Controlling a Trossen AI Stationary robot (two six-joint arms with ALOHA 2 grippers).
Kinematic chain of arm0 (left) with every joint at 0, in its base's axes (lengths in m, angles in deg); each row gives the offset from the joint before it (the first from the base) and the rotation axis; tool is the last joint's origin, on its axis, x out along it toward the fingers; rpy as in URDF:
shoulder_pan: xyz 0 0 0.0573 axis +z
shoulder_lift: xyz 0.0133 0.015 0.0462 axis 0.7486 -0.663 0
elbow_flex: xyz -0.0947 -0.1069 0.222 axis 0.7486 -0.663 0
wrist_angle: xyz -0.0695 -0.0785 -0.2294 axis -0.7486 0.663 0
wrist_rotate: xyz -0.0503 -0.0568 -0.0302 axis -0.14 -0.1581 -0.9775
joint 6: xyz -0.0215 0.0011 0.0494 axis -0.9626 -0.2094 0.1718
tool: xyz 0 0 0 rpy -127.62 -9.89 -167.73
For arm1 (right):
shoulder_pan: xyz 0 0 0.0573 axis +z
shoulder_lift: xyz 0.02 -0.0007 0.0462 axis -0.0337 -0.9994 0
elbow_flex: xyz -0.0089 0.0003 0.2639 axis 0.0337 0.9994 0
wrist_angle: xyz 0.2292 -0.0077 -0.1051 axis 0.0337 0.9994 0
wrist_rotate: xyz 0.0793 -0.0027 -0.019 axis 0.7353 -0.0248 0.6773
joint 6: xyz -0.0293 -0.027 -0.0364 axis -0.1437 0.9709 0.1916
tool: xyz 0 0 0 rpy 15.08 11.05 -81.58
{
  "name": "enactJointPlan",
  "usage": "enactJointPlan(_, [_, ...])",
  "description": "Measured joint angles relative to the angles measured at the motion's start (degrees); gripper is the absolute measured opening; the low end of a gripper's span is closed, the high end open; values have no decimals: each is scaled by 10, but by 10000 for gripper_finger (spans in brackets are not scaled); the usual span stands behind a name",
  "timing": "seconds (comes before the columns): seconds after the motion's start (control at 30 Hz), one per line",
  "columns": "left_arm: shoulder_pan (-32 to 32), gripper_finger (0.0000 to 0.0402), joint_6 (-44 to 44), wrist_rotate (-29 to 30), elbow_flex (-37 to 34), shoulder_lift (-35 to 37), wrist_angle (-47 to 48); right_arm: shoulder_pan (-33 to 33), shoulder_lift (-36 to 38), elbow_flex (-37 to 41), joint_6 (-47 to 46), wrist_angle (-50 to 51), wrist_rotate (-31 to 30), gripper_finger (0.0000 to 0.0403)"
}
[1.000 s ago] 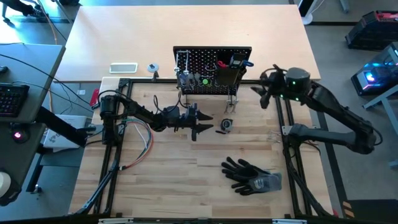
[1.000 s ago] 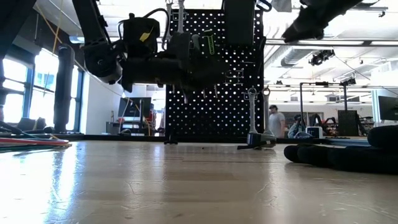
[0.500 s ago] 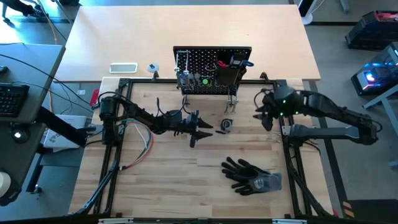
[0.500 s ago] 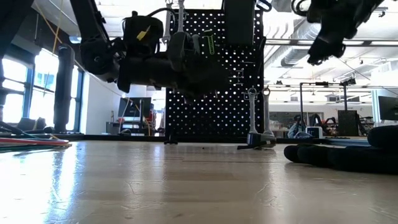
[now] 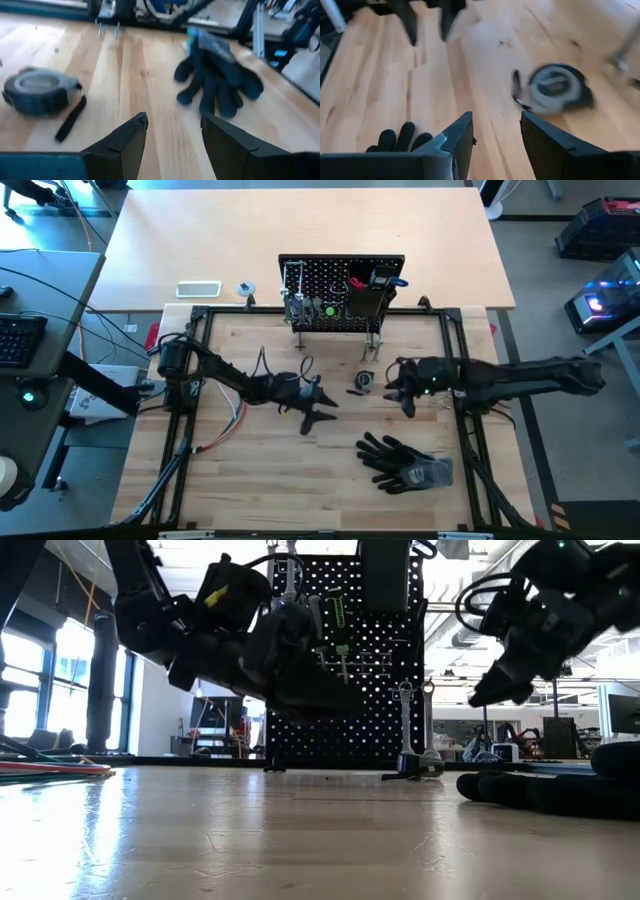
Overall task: Hang tools onto peg board
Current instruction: Hang the gray tape measure on the peg board
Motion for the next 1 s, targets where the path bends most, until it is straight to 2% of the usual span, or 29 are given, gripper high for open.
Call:
enactJointPlan(0.13, [-10,182,13,32,0,0,32,38,-53,32,32,-117,-10,158])
enactJointPlan(0.3, [-18,182,31,70,0,0,63,84,-123,26,102,-183,-38,158])
enactJointPlan(0.5, [-20,182,29,78,0,-13,65,114,-200,-14,182,-185,-103,158])
enactJointPlan(0.63, [-20,182,9,79,0,-32,57,116,-258,-45,238,-171,-124,158])
enactJointPlan(0.77, [-23,182,-16,79,0,-58,34,116,-316,-88,283,-128,-187,156])
enactJointPlan(0.87, [-28,182,-29,79,0,-75,25,115,-354,-117,328,-108,-216,145])
enactJointPlan(1.0, [-37,182,-40,83,1,-94,-6,106,-397,-153,368,-82,-223,122])
